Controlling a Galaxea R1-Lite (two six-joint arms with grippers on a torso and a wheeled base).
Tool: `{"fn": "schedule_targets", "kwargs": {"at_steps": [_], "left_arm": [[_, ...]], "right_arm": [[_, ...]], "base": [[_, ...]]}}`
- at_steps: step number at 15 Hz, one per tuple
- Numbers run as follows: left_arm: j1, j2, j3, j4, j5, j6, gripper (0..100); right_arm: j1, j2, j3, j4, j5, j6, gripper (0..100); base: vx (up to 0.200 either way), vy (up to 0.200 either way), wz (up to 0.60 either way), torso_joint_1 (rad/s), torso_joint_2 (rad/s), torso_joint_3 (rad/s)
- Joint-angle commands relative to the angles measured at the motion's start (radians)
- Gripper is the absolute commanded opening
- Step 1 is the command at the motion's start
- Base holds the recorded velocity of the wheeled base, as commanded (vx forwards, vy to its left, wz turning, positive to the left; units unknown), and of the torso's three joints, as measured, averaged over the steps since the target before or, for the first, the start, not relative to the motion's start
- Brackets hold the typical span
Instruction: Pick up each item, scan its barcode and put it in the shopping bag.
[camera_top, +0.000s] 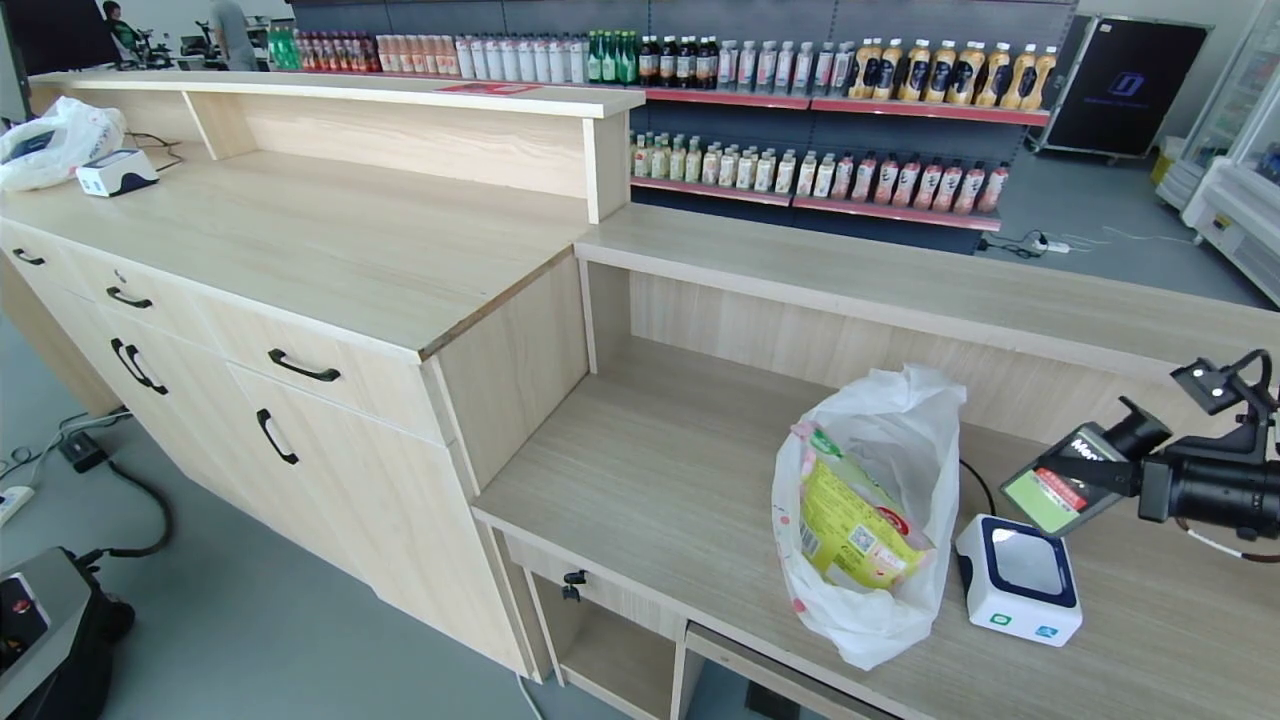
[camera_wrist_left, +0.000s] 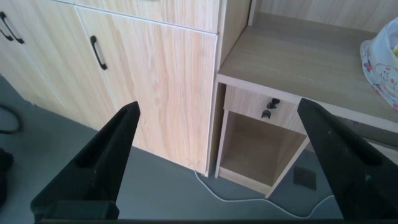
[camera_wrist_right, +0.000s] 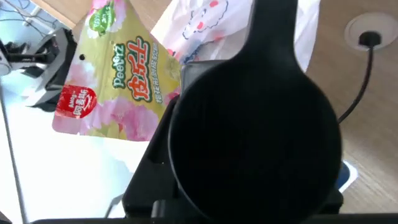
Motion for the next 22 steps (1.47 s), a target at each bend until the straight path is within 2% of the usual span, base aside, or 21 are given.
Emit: {"fn": "schedule_targets", "kwargs": {"at_steps": [1, 4, 5, 10, 12, 17, 19, 22], "left_arm": [[0.000, 0.001, 0.000, 0.000, 0.001, 0.000, 100], [0.000, 0.001, 0.000, 0.000, 0.001, 0.000, 100], [0.000, 0.001, 0.000, 0.000, 0.001, 0.000, 100], [0.000, 0.001, 0.000, 0.000, 0.001, 0.000, 100], [0.000, 0.001, 0.000, 0.000, 0.001, 0.000, 100], [0.000, 0.001, 0.000, 0.000, -0.001, 0.000, 100], [0.000, 0.001, 0.000, 0.000, 0.001, 0.000, 100], [0.000, 0.001, 0.000, 0.000, -0.001, 0.000, 100]], "right_arm": [[-0.045, -0.212, 0.053, 0.010, -0.055, -0.030, 0], [-0.031, -0.306, 0.044, 0.037, -0.301, -0.033, 0], [-0.020, -0.318, 0.051, 0.040, -0.339, -0.036, 0], [0.029, -0.304, 0.041, 0.036, -0.359, -0.047, 0], [0.064, -0.249, 0.036, -0.006, -0.357, -0.047, 0], [0.115, -0.004, 0.036, -0.096, -0.356, -0.084, 0], [0.113, 0.070, 0.041, -0.136, -0.356, -0.150, 0], [0.102, 0.122, 0.044, -0.190, -0.357, -0.154, 0]], "base": [[0.000, 0.000, 0.00, 0.000, 0.00, 0.000], [0.000, 0.000, 0.00, 0.000, 0.00, 0.000], [0.000, 0.000, 0.00, 0.000, 0.00, 0.000], [0.000, 0.000, 0.48, 0.000, 0.00, 0.001], [0.000, 0.000, 0.60, 0.010, 0.01, 0.000], [0.000, 0.000, 0.00, 0.000, 0.00, 0.000], [0.000, 0.000, 0.00, 0.000, 0.00, 0.000], [0.000, 0.000, 0.00, 0.000, 0.00, 0.000]]}}
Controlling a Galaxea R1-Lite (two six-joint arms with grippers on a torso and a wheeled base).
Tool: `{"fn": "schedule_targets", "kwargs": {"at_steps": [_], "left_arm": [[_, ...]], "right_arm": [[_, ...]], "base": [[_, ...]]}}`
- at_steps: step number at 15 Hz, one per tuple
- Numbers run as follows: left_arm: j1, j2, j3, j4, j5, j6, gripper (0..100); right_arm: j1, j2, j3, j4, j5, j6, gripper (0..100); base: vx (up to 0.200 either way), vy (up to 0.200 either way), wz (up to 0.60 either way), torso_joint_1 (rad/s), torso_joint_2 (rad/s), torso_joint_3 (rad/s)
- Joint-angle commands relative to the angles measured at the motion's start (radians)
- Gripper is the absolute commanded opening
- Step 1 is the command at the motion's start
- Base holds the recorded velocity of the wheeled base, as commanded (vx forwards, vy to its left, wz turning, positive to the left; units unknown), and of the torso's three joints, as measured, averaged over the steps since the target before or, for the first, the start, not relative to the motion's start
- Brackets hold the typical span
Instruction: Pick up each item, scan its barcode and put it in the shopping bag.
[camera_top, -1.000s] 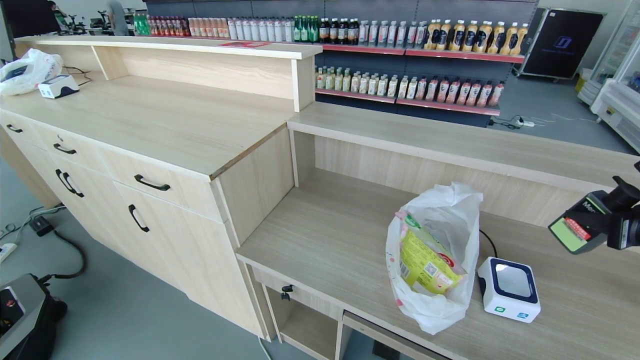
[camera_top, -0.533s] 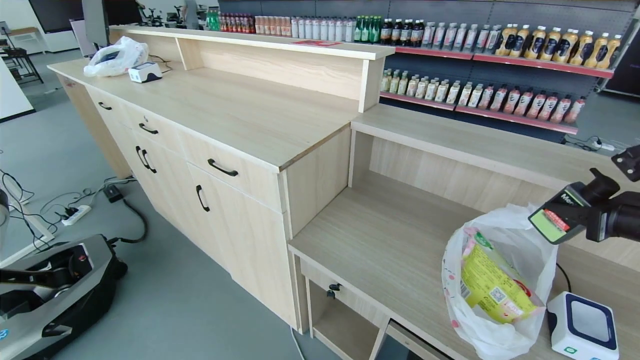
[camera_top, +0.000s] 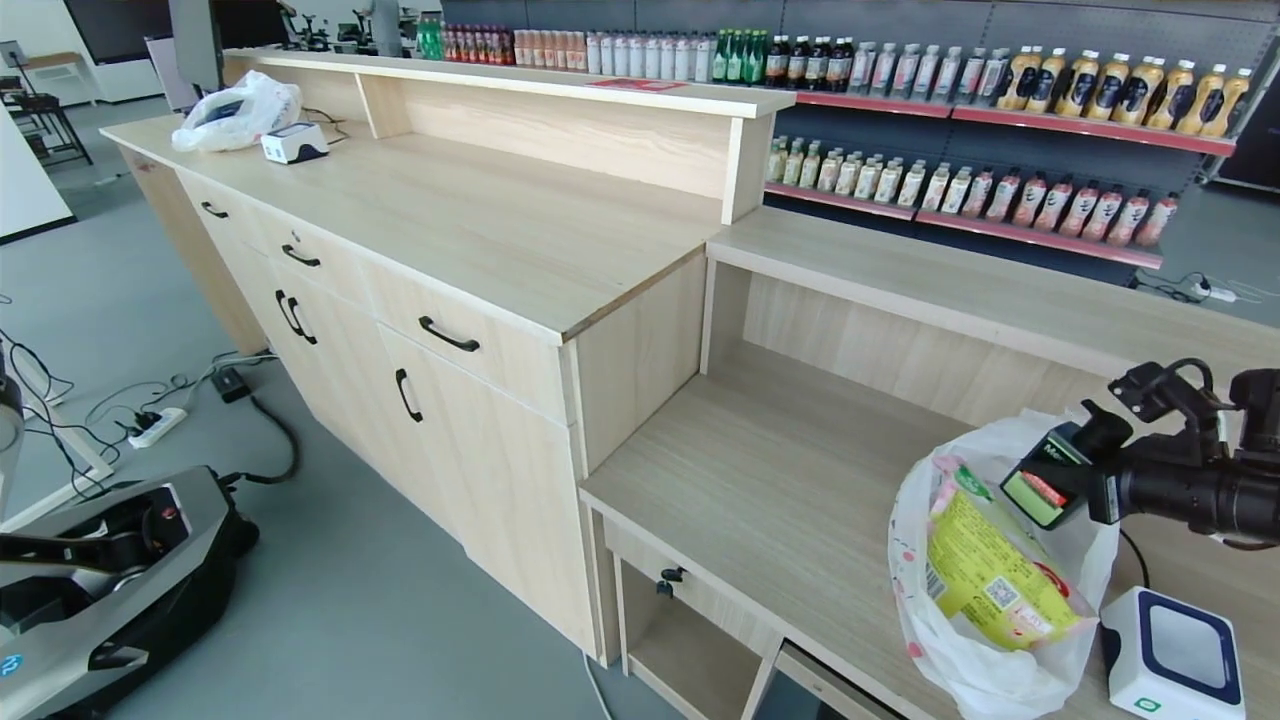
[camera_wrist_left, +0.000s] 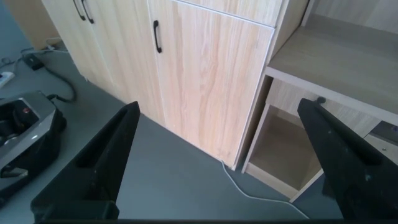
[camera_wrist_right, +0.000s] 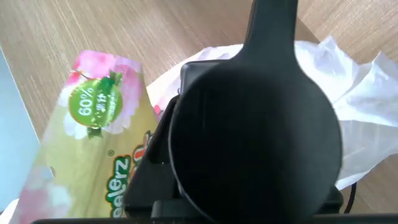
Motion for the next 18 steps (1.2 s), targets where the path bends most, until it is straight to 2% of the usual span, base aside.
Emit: {"fn": "schedule_targets", "kwargs": {"at_steps": [1, 6, 18], "left_arm": [[0.000, 0.001, 0.000, 0.000, 0.001, 0.000, 100], [0.000, 0.001, 0.000, 0.000, -0.001, 0.000, 100], [0.000, 0.001, 0.000, 0.000, -0.001, 0.000, 100]], "right_arm": [[-0.020, 0.080, 0.000, -0.023, 0.001, -0.001, 0], [-0.065, 0.184, -0.021, -0.138, 0.003, -0.002, 0], [-0.058, 0.370, -0.152, -0.250, 0.012, 0.002, 0]], "base": [[0.000, 0.000, 0.00, 0.000, 0.00, 0.000], [0.000, 0.000, 0.00, 0.000, 0.00, 0.000], [0.000, 0.000, 0.00, 0.000, 0.00, 0.000]]}}
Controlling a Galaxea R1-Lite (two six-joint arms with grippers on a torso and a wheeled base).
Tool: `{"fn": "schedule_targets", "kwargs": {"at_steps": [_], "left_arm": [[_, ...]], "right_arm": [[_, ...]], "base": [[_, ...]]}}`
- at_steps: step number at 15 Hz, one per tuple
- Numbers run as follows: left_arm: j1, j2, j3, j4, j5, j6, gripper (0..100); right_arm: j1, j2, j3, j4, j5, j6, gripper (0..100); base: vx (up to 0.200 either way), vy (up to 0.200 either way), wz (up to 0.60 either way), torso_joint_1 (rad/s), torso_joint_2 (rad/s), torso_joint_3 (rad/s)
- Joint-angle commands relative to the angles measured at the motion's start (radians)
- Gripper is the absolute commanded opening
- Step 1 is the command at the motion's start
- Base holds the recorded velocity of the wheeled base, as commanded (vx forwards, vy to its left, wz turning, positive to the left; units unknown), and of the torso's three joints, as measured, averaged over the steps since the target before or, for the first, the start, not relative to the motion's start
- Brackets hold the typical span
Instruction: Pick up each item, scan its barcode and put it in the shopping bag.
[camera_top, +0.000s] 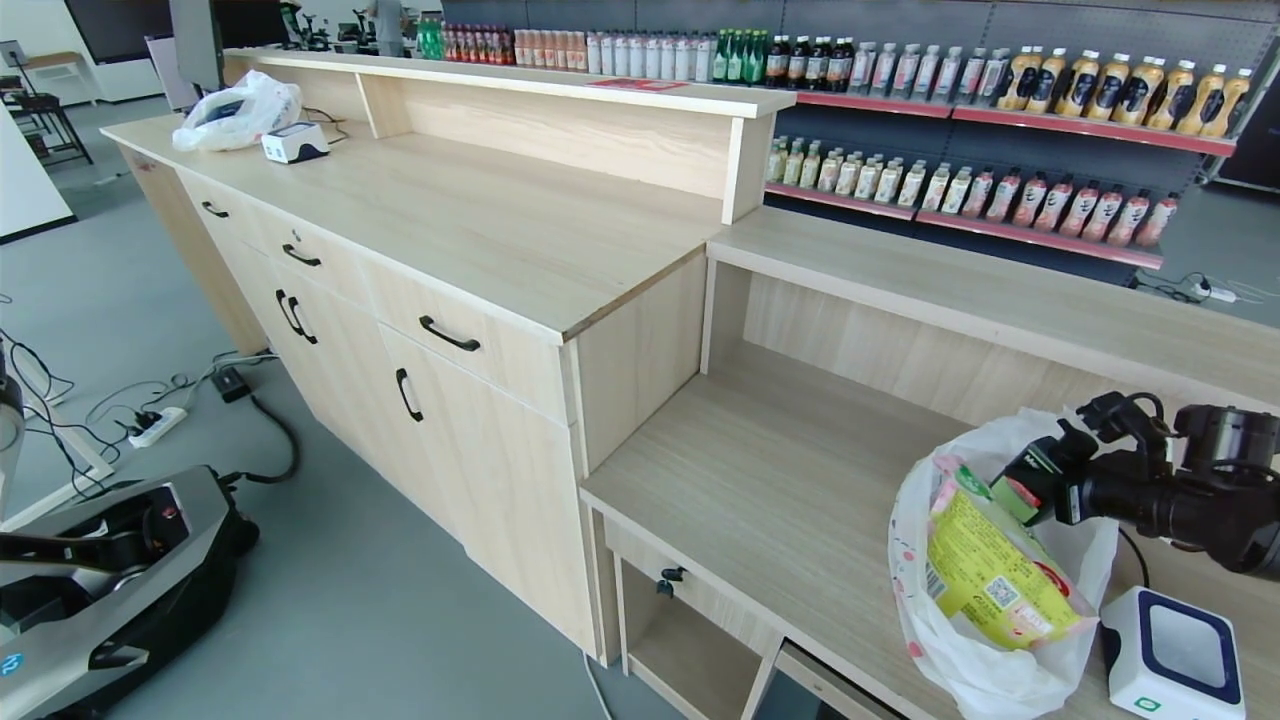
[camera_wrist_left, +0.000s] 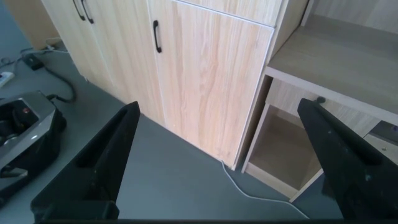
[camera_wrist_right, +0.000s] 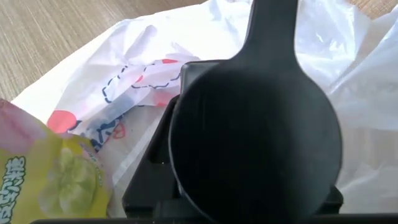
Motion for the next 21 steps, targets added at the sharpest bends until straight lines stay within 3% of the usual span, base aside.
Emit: {"fn": "schedule_targets", "kwargs": {"at_steps": [1, 11, 21], "left_arm": [[0.000, 0.001, 0.000, 0.000, -0.001, 0.000, 100], [0.000, 0.001, 0.000, 0.000, 0.001, 0.000, 100], [0.000, 0.001, 0.000, 0.000, 0.001, 0.000, 100]], "right_arm": [[-0.002, 0.042, -0.007, -0.020, 0.001, 0.000, 0], [0.001, 0.143, -0.025, -0.107, 0.001, -0.005, 0], [-0.005, 0.182, -0.067, -0.102, 0.001, -0.018, 0]], "base": [[0.000, 0.000, 0.00, 0.000, 0.00, 0.000], [0.000, 0.000, 0.00, 0.000, 0.00, 0.000], [0.000, 0.000, 0.00, 0.000, 0.00, 0.000]]}}
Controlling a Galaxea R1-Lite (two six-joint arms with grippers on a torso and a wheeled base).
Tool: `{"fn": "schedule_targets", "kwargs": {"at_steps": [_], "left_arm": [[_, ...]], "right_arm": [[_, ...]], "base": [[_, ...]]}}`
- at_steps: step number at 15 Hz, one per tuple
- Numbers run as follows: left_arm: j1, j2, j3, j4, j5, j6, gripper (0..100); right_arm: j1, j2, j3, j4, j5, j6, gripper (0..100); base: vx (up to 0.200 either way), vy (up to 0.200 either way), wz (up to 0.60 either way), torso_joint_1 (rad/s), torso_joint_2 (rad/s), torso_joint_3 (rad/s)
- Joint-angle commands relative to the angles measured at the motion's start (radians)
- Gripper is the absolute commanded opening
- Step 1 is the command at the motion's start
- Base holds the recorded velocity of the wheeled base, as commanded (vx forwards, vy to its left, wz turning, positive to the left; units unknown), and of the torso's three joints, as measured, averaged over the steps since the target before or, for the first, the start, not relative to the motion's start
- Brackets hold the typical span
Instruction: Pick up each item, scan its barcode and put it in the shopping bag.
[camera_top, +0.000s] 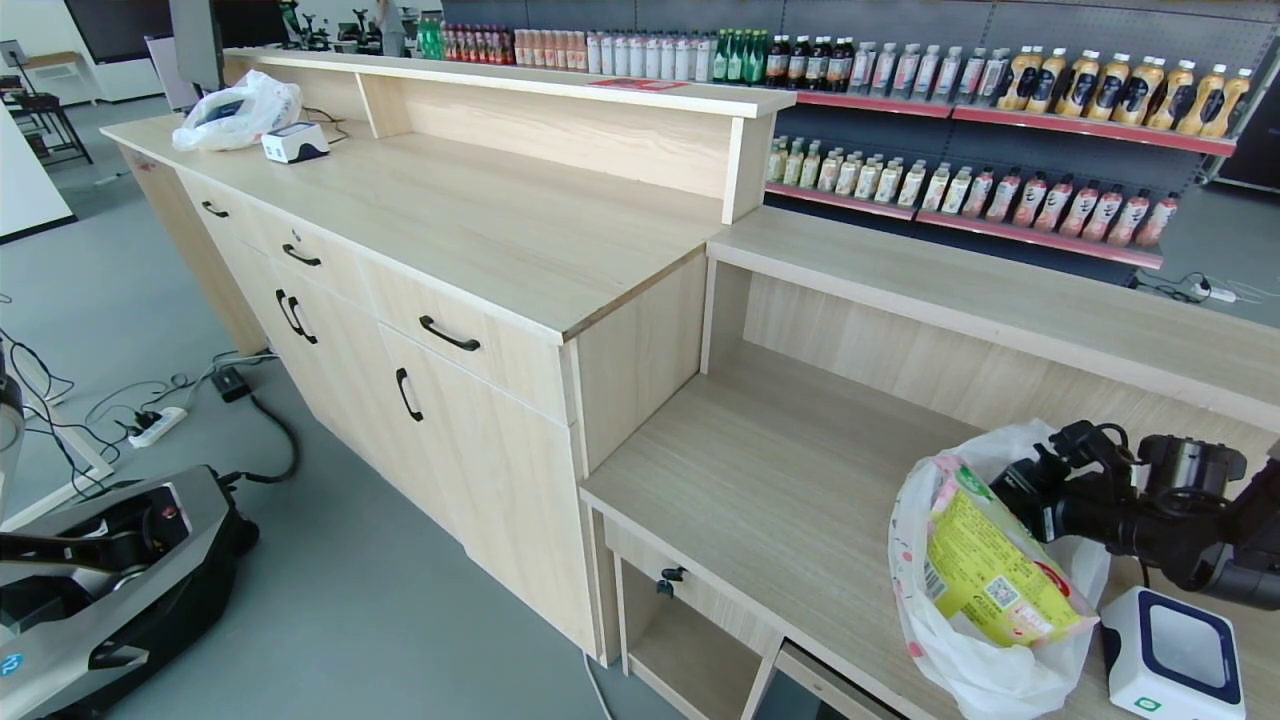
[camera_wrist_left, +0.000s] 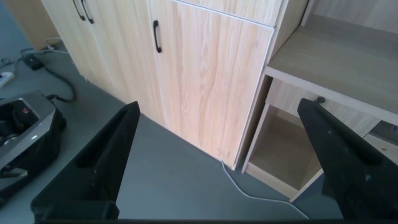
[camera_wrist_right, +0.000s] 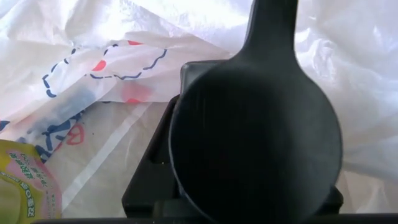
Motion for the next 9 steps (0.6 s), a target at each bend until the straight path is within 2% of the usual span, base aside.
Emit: {"fn": "schedule_targets", "kwargs": {"at_steps": [1, 2, 3, 9], "left_arm": [[0.000, 0.001, 0.000, 0.000, 0.001, 0.000, 100], [0.000, 0.001, 0.000, 0.000, -0.001, 0.000, 100], [0.000, 0.001, 0.000, 0.000, -0.001, 0.000, 100], [0.000, 0.001, 0.000, 0.000, -0.001, 0.000, 100]], "right_arm": [[-0.002, 0.001, 0.001, 0.000, 0.001, -0.002, 0], [-0.001, 0.001, 0.001, 0.000, 0.001, -0.004, 0], [-0.001, 0.003, 0.001, -0.002, 0.001, -0.005, 100], [-0.001, -0.065, 0.034, 0.003, 0.001, -0.001, 100]], "base": [[0.000, 0.000, 0.00, 0.000, 0.00, 0.000], [0.000, 0.000, 0.00, 0.000, 0.00, 0.000], [0.000, 0.000, 0.00, 0.000, 0.00, 0.000], [0.000, 0.000, 0.00, 0.000, 0.00, 0.000]]}}
